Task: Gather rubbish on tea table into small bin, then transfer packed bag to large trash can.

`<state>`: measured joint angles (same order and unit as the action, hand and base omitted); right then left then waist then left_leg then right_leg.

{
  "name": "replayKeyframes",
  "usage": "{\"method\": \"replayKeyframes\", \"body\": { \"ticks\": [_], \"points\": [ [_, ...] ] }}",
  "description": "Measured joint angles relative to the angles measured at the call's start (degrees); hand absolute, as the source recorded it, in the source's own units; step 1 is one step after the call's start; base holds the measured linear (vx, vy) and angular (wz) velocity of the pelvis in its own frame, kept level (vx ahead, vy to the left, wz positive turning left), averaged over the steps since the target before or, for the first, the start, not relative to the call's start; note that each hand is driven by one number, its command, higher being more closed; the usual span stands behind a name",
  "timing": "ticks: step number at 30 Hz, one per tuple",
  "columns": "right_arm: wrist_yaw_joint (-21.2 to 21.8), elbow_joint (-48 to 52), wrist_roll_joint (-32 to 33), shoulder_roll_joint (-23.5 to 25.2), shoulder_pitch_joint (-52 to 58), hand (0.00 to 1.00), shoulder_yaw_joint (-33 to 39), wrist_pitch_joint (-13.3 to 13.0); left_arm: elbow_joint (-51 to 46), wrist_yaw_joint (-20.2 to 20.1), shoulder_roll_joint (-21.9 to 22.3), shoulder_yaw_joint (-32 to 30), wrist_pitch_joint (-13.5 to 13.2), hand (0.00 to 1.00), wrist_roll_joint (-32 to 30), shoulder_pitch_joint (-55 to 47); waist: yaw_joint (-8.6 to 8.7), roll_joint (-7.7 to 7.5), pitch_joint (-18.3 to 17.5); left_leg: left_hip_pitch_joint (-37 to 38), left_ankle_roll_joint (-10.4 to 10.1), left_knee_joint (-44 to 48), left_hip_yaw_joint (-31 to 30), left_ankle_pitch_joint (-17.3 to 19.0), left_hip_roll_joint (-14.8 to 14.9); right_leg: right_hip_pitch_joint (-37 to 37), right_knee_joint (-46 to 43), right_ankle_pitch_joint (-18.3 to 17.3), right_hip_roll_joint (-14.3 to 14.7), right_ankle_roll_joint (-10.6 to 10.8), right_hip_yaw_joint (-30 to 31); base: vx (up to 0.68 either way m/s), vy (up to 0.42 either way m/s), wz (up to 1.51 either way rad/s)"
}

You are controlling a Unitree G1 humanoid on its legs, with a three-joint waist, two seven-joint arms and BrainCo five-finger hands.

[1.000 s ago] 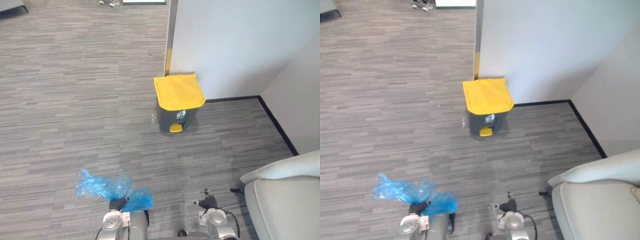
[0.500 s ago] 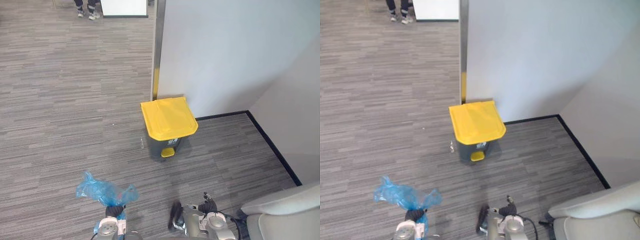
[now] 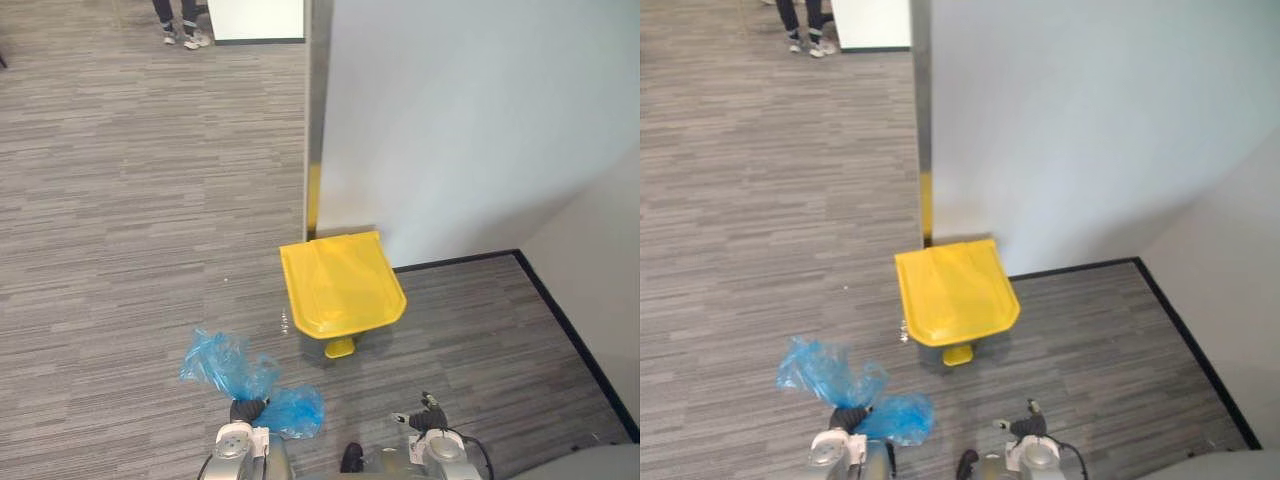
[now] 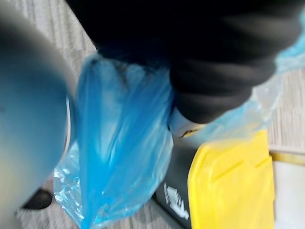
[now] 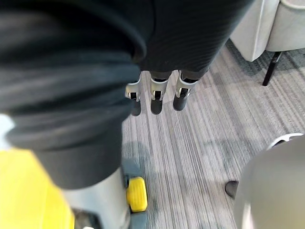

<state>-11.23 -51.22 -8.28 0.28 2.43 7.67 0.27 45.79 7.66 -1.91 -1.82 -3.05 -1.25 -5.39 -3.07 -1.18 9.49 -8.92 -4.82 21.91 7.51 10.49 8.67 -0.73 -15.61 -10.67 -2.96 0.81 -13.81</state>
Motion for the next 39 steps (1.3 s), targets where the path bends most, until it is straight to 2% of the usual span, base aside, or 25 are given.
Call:
{"method": "replayKeyframes", "body": {
  "ticks": [2, 5, 6, 8, 9, 10, 11, 12, 15, 16, 17, 18, 19, 22, 24, 32, 39],
  "points": [
    [0.0, -0.2, -0.1, 0.3, 1.1, 0.0, 0.4, 0.0, 0.2, -0.1, -1.0, 0.6, 0.0, 1.0, -0.1, -0.4, -0.02, -0.89, -0.6, 1.8, 0.7, -1.7, 1.5, -0.2, -2.0, 0.1, -0.2, -0.5, -2.3, 1.3, 1.2, 0.12, 0.142, -0.03],
    [0.1, -0.2, -0.2, 0.3, 0.1, 0.0, 0.5, 0.0, 1.3, -0.1, -1.9, 0.7, 0.0, 1.0, -0.3, -0.6, -0.07, -0.89, -0.6, 2.5, 1.9, -1.9, 3.5, 0.6, -2.7, -0.3, -0.6, -0.4, -3.2, 2.3, 3.2, 0.07, 0.126, -0.36],
    [0.1, -0.8, -0.4, 0.1, -0.4, 0.0, 0.5, 0.0, 2.2, -0.1, -2.2, 0.6, 0.0, 1.0, -0.3, -0.7, -0.11, -0.96, -0.5, 3.6, 2.6, -2.0, 5.0, 1.6, -3.3, -1.6, -3.8, -1.0, -4.4, 3.5, 4.7, 0.03, 0.103, -0.44],
    [0.1, -1.8, -0.6, -0.1, -0.6, 0.0, 0.5, 0.2, 2.4, -0.1, -2.4, 0.6, 0.0, 1.0, -0.3, -1.1, -0.15, -0.94, -0.4, 5.3, 3.1, -2.7, 6.2, 2.2, -3.7, -3.2, -8.8, -1.2, -5.3, 3.9, 5.5, 0.01, 0.081, -0.36],
    [0.1, -1.3, -0.7, 0.0, -0.3, 0.0, 0.3, 0.2, 2.6, -0.1, -2.4, 0.6, 0.0, 1.0, -0.2, -1.3, -0.16, -1.05, -0.4, 7.1, 3.3, -3.1, 6.7, 2.9, -4.2, -5.4, -15.3, -0.7, -6.5, 4.6, 5.5, -0.01, 0.095, -0.18],
    [0.1, -1.2, -0.7, 0.0, -0.2, 0.0, 0.3, 0.0, 2.6, -0.1, -2.6, 0.6, 0.0, 1.0, -0.2, -1.5, 0.05, -1.32, -0.2, 8.4, 4.4, -3.2, 6.5, 3.9, -4.5, -7.0, -21.1, 0.4, -7.9, 5.7, 5.4, 0.01, 0.096, -0.07],
    [0.1, -1.3, -0.7, 0.0, -0.2, 0.0, 0.3, 0.0, 2.6, 0.0, -2.8, 0.5, 0.0, 1.0, -0.3, -1.5, 0.41, -1.16, 0.1, 9.7, 4.6, -3.2, 6.2, 4.3, -4.6, -9.0, -24.9, 0.8, -8.2, 5.7, 5.3, 0.04, 0.059, 0.09],
    [0.1, -1.3, -0.7, -0.1, 0.0, 0.0, 0.1, 0.0, 2.6, 0.0, -3.0, 0.5, -0.1, 1.0, -0.2, -1.3, 0.53, -1.48, -0.1, 10.2, 4.4, -3.2, 5.9, 4.9, -4.4, -9.6, -25.1, -0.5, -8.2, 5.0, 5.2, 0.03, 0.034, 0.21],
    [0.0, -1.4, -0.7, 0.0, 0.1, 0.0, -0.1, 0.0, 2.7, 0.0, -3.2, 0.5, -0.2, 1.0, -0.2, -1.3, 0.63, -1.91, 0.0, 10.9, 4.2, -3.5, 4.2, 5.3, -4.2, -10.5, -17.7, -1.3, -7.0, 3.8, 3.7, 0.04, -0.008, 0.32],
    [0.0, -1.6, -0.7, 0.0, 0.1, 0.0, -0.1, 0.0, 2.7, 0.0, -3.3, 0.5, -0.2, 1.0, -0.2, -1.4, 0.77, -2.04, -0.1, 10.9, 3.7, -3.5, 3.5, 5.6, -4.3, -10.2, -11.5, 0.2, -5.9, 3.4, 4.0, 0.14, -0.066, 0.39],
    [0.0, -2.1, -0.6, 0.2, 0.3, 0.0, -0.1, 0.0, 2.6, -0.1, -3.6, 0.5, -0.4, 1.0, -0.2, -1.6, 0.78, -2.83, -0.5, 10.8, 2.9, -3.4, 2.6, 6.1, -5.3, -9.4, -6.4, 3.3, -5.4, 2.9, 4.8, 0.14, -0.075, 0.46],
    [0.2, -2.4, -0.4, 0.3, 0.5, 0.0, 0.0, 0.0, 3.1, 0.0, -3.8, 0.4, -0.4, 1.0, -0.3, -1.4, 0.92, -3.71, -0.8, 10.9, 2.5, -2.9, 1.8, 6.6, -5.8, -9.1, -5.4, 5.9, -5.1, 2.1, 6.1, 0.26, -0.119, 0.36],
    [0.1, -2.7, -0.6, -0.3, 0.4, 0.0, 0.5, 0.1, 3.5, 0.0, -2.8, 0.4, -0.3, 1.0, -0.3, -1.3, 0.88, -1.94, -1.4, 11.0, 1.7, -2.5, 1.1, 6.8, -4.5, -8.3, -4.8, 5.5, -4.2, 1.7, 4.8, 0.24, -0.098, 0.22],
    [0.1, -2.5, -0.7, -0.3, -0.2, 0.0, 0.7, 0.2, 3.3, -0.1, -1.4, -1.2, -0.4, 1.0, -0.3, -1.4, 0.65, -0.35, -1.6, 10.9, 0.7, -1.8, 0.9, 7.7, -2.7, -8.0, -3.6, 5.2, -2.2, 1.4, 4.1, 0.26, -0.059, -0.03],
    [0.1, -2.3, -0.7, -0.3, -0.1, 0.0, 0.7, 0.2, 3.3, -0.1, -1.3, -1.5, -0.4, 1.0, -0.4, -1.3, 0.67, -0.4, -1.6, 11.2, 0.6, -1.9, 0.8, 7.7, -2.0, -7.4, -2.9, 5.2, -1.4, 1.3, 3.9, 0.18, -0.024, -0.08],
    [0.1, -2.7, -0.7, 0.0, 0.6, 0.0, 1.1, 0.1, 3.4, -0.1, 0.3, -1.8, -0.5, 1.0, -0.9, -0.5, 0.7, -1.04, -2.0, 13.2, 0.6, -3.8, 1.1, 7.7, -2.7, -4.9, 0.5, 6.2, -1.9, 2.2, 4.6, 0.06, 0.049, -0.04],
    [0.1, -3.5, -0.7, -0.3, 0.3, 0.0, 1.1, 0.0, 4.5, 0.0, -0.1, -3.9, -0.5, 1.0, -0.8, -1.1, 0.65, -0.63, -1.9, 13.9, 0.9, -3.7, 1.1, 7.9, -3.1, -3.3, 3.0, 7.3, -1.7, 2.7, 5.1, -0.01, 0.012, -0.02]
  ]
}}
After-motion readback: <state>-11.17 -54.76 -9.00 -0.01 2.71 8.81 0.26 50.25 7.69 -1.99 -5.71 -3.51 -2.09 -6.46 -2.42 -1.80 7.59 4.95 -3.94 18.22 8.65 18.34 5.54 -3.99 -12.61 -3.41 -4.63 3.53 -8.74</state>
